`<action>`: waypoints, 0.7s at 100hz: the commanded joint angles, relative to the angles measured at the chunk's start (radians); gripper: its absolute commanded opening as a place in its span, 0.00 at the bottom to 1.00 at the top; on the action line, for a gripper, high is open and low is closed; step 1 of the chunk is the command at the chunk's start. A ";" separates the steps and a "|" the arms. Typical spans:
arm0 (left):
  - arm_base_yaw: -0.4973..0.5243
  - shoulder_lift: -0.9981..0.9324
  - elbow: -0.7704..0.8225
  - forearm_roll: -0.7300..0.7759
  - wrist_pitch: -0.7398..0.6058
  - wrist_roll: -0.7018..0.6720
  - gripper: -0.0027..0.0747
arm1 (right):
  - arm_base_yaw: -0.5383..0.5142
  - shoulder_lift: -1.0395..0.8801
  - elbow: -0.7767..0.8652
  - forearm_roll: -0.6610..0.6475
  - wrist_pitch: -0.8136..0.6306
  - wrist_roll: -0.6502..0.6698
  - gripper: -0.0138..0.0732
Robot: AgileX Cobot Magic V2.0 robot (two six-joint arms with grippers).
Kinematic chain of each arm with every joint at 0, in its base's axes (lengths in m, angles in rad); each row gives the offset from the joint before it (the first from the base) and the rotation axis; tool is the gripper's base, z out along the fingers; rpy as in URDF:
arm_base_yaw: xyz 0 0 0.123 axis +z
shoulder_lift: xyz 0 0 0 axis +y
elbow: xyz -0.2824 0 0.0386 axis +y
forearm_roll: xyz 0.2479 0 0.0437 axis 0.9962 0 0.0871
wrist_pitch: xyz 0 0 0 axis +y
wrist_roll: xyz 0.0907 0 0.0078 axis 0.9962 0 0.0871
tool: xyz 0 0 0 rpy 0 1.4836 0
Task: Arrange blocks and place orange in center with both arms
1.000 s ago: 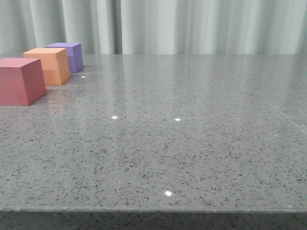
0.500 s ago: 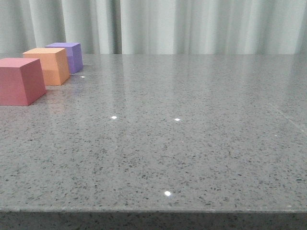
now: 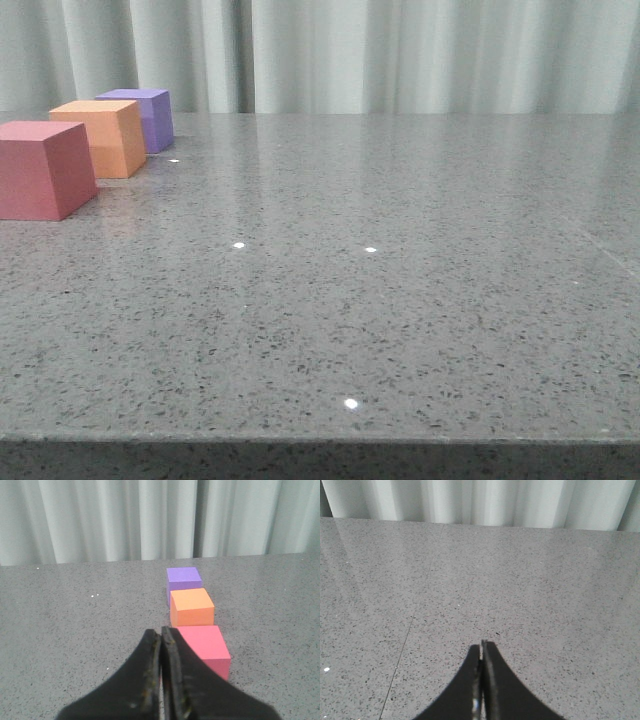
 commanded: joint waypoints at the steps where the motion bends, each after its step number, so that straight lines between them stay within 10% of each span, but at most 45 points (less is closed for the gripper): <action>1: 0.002 -0.016 0.004 0.001 -0.129 -0.007 0.01 | -0.006 -0.003 -0.026 -0.009 -0.075 -0.009 0.06; 70: 0.151 -0.433 0.463 -0.006 -0.349 -0.007 0.01 | -0.006 -0.003 -0.026 -0.009 -0.075 -0.009 0.06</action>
